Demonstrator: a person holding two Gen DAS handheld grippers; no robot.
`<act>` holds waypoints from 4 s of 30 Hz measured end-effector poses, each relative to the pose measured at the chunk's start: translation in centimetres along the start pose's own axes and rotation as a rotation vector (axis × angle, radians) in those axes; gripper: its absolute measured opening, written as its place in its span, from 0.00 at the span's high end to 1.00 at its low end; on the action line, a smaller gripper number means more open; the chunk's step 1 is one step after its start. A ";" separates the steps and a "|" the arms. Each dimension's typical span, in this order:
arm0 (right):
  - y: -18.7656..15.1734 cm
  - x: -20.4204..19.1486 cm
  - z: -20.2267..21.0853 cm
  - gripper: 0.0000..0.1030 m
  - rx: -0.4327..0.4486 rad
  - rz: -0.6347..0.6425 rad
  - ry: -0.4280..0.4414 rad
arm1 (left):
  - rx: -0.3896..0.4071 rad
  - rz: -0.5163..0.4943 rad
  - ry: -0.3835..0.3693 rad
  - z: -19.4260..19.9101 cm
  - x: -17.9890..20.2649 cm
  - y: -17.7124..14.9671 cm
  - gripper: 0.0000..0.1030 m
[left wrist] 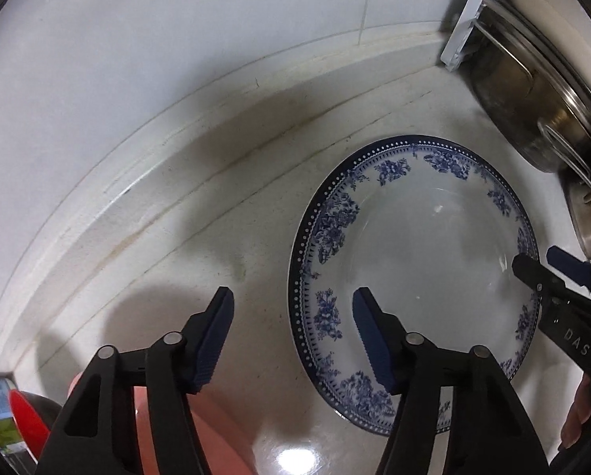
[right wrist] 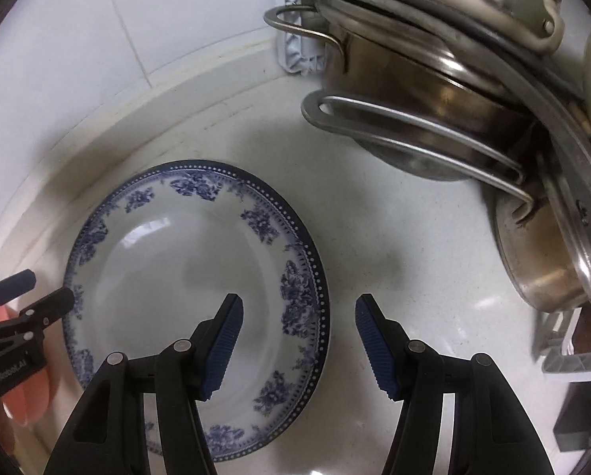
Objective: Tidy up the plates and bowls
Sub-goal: 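Close both grippers on the rim of the smaller blue-and-white plate, then lift the blue-and-white plate with both grippers and carry it toward the sink, then lower the plate onto the lime-green plate and open both grippers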
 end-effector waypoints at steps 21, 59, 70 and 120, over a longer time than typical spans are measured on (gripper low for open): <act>0.5 0.1 -2.6 0.62 -0.061 -0.012 0.045 | -0.056 0.048 -0.054 -3.2 1.3 1.4 0.67; -4.1 -1.0 9.7 0.64 0.122 0.070 0.054 | 0.188 0.123 -0.019 9.9 -0.9 -8.0 0.69; -8.5 -5.3 14.0 0.64 0.174 0.118 0.102 | 0.235 0.204 0.021 15.0 -5.4 -14.8 0.69; -32.1 -28.9 25.3 0.64 0.242 0.505 0.297 | 0.328 0.598 0.181 25.2 -22.3 -47.7 0.69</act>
Point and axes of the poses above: each gripper's, at about its wrist camera, not at the fingertips, and z roughly against the way its jaws point, x to its right, y to its top, the point moved 3 cm from there along -z, roughly the way its jaws point, and after that the axes turned 4 degrees about -y, right-handed, at the moved point
